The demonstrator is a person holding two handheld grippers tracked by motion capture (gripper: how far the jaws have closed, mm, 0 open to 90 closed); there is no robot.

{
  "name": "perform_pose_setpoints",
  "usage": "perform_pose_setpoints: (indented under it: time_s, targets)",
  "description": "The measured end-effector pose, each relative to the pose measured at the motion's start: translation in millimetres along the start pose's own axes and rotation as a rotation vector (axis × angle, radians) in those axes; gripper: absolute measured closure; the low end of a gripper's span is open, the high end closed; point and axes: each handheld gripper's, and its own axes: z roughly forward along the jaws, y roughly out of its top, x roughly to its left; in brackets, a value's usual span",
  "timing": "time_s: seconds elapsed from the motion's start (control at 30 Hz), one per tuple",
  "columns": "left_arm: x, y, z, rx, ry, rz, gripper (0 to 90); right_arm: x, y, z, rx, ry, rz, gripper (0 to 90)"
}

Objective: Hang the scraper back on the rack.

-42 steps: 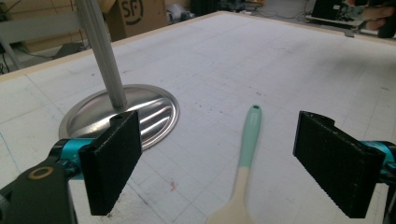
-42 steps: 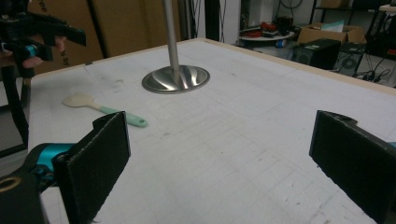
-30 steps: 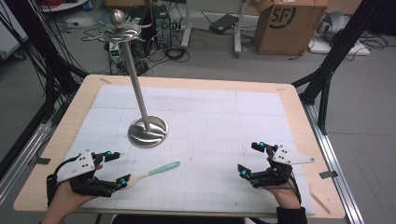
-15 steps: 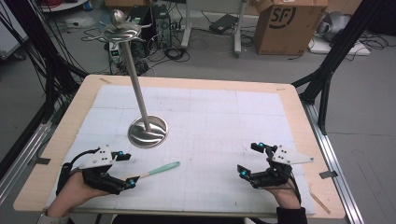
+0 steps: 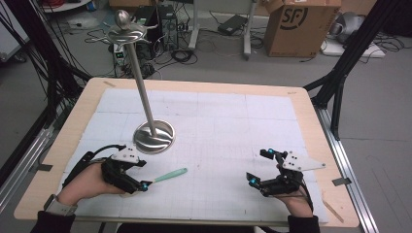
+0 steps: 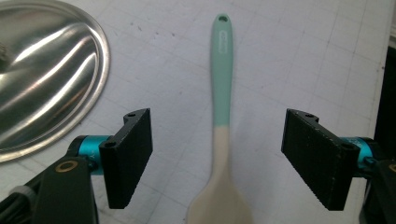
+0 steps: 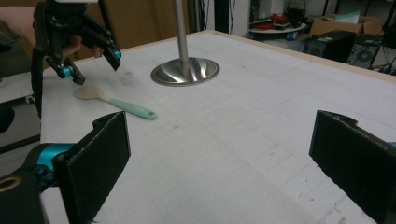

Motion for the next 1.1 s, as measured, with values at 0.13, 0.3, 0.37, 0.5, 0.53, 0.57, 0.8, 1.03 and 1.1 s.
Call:
perform_pose_setpoints:
  time_s: [0.13, 0.3, 0.37, 0.5, 0.53, 0.57, 0.8, 1.03, 1.1]
  targets:
    - [1.2, 5.1, 9.2, 0.09, -0.008, 0.004, 36.4, -0.2, -0.3, 0.1, 0.0, 0.001, -0.001, 3.9]
    - [3.6, 9.6, 13.4, 0.148, -0.028, 0.027, 45.3, 0.0, -0.4, 0.9, 0.005, 0.004, -0.002, 4.0]
    - [4.3, 9.9, 14.2, 0.158, -0.043, 0.021, 48.8, -0.2, -0.4, 0.7, 0.005, 0.005, 0.0, 4.0]
    - [2.6, 8.5, 21.3, 0.203, -0.062, 0.034, 53.0, -0.4, -0.9, 1.2, 0.006, 0.002, 0.001, 3.9]
    - [1.8, 8.4, 23.3, 0.217, -0.067, 0.048, 53.0, -0.4, -0.9, 1.2, 0.006, 0.002, 0.001, 3.9]
    - [0.9, 8.4, 24.3, 0.222, -0.061, 0.054, 55.7, -0.5, -1.0, 1.4, 0.005, 0.005, -0.004, 3.9]
    - [-1.9, 13.6, 26.5, 0.259, -0.047, 0.104, 67.3, -1.0, -1.4, 1.6, 0.005, 0.006, -0.001, 4.0]
    - [-2.3, 17.4, 30.2, 0.315, -0.038, 0.114, 73.4, -1.0, -1.7, 1.9, 0.01, 0.007, 0.001, 3.9]
    - [-3.1, 21.5, 32.2, 0.347, -0.039, 0.121, 75.9, -0.8, -1.8, 1.8, 0.011, 0.007, 0.002, 3.9]
